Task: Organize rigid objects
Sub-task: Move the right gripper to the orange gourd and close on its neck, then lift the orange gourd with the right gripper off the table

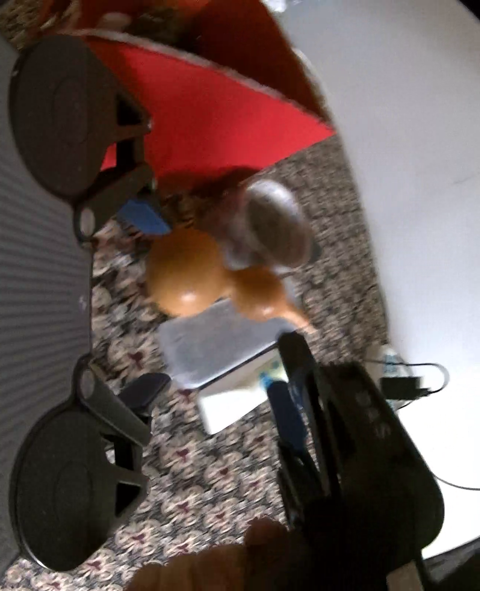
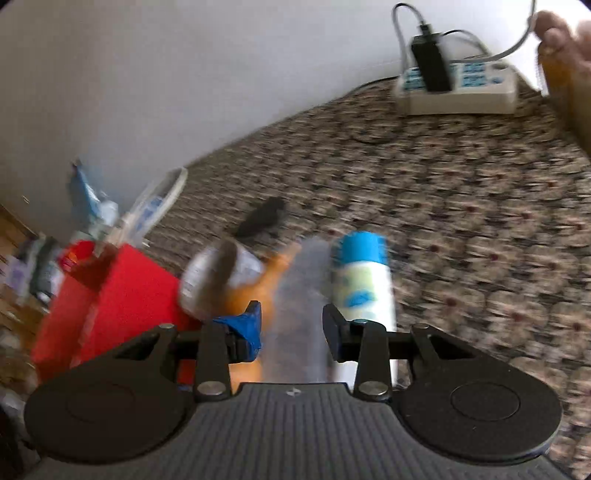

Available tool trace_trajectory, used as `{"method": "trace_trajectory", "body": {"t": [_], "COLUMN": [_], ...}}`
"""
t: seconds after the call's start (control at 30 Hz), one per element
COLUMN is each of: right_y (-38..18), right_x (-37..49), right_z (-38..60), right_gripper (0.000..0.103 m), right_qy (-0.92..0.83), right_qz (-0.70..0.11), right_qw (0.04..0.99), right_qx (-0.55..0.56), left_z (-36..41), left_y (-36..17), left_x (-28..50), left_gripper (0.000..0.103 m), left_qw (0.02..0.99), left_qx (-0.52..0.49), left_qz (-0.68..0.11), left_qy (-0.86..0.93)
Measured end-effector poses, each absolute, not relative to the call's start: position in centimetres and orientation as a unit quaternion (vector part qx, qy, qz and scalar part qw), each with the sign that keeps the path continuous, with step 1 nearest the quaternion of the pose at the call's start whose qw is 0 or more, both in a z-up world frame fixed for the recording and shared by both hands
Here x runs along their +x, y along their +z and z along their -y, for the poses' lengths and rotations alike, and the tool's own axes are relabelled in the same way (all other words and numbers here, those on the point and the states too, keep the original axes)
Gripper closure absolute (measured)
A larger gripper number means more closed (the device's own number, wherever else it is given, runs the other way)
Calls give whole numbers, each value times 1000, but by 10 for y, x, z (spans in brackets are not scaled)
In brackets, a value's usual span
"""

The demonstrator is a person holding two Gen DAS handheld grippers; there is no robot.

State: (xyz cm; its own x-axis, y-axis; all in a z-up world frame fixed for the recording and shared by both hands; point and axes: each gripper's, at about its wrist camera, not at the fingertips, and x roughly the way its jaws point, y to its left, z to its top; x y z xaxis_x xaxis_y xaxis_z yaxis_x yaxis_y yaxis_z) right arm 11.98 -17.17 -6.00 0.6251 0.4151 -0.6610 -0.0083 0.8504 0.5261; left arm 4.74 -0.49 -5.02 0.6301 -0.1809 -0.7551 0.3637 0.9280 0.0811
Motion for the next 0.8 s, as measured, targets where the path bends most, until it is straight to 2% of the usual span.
{"method": "trace_trajectory", "body": {"t": [0.37, 0.4, 0.47, 0.57, 0.63, 0.8], "right_y": [-81, -81, -83, -86, -88, -85], "right_x": [146, 144, 142, 138, 134, 112], "right_z": [145, 145, 145, 145, 149, 163], "right_gripper": [80, 81, 82, 82, 82, 86], "right_qy": [164, 165, 164, 163, 163, 178], "right_qz": [-432, -431, -426, -421, -421, -406], "right_qw": [837, 836, 837, 836, 833, 819], "right_qx": [292, 297, 302, 310, 319, 364], "left_z": [-4, -7, -11, -12, -17, -24], "left_y": [-67, -68, -68, -66, -66, -61], "left_x": [87, 91, 94, 98, 97, 82], "left_gripper": [17, 19, 32, 39, 49, 49], "left_qw": [893, 893, 891, 889, 888, 881], "left_qx": [85, 80, 70, 57, 56, 37], "left_qz": [-409, -409, -411, -414, -416, -425], "left_qy": [-167, -171, -181, -186, -186, -203]}}
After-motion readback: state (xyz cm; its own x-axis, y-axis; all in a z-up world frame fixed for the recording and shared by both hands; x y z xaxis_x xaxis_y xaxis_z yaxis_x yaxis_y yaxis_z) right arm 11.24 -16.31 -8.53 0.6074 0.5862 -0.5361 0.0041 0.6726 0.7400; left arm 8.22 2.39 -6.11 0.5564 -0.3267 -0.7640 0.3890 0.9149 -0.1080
